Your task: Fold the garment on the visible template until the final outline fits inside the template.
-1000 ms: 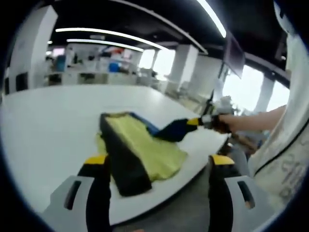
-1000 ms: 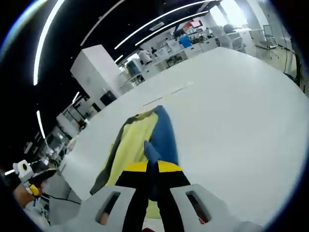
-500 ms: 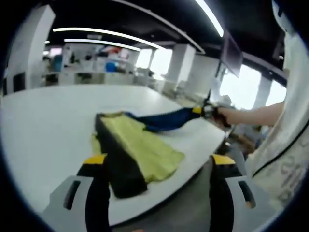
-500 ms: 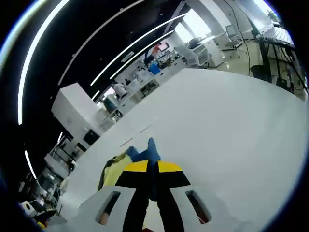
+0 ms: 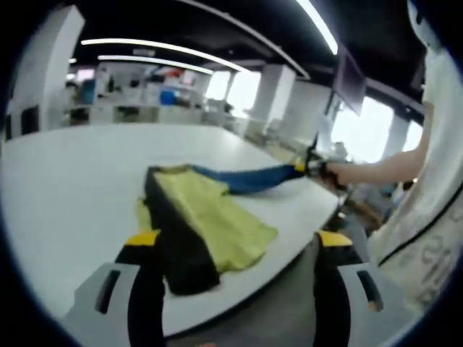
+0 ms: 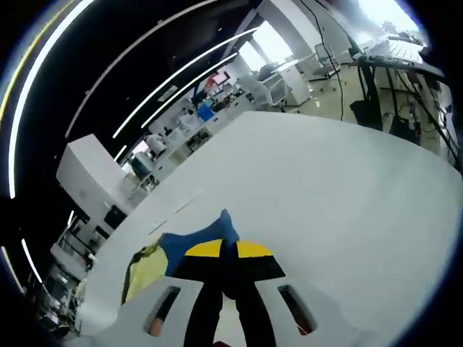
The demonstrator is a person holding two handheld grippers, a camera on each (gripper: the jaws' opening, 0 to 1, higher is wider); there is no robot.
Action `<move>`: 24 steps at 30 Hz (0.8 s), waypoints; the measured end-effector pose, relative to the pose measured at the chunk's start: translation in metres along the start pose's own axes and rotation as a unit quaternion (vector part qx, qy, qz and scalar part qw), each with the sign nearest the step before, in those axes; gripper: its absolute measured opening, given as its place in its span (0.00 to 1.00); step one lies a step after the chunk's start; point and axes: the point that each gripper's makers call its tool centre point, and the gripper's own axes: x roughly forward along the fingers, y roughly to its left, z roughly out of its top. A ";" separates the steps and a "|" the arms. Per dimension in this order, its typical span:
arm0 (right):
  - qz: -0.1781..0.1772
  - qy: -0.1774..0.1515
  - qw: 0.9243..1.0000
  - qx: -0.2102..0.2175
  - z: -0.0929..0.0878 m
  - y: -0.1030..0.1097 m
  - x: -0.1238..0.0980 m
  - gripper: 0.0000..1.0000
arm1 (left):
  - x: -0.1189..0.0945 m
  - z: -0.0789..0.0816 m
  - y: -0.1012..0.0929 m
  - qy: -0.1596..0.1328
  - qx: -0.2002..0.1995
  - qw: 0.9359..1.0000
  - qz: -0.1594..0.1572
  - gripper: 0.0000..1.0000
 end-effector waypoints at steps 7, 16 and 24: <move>-0.015 0.007 1.000 0.009 -0.002 -0.016 0.006 0.05 | 0.005 0.001 -0.006 0.005 0.003 1.000 -0.006 0.81; -0.094 -0.009 0.993 -0.077 0.009 -0.042 0.004 0.14 | 0.010 0.006 -0.012 0.002 0.008 1.000 -0.012 0.81; -0.123 -0.033 0.988 -0.086 0.020 -0.053 -0.011 0.42 | 0.010 0.001 -0.013 0.006 0.005 1.000 -0.013 0.81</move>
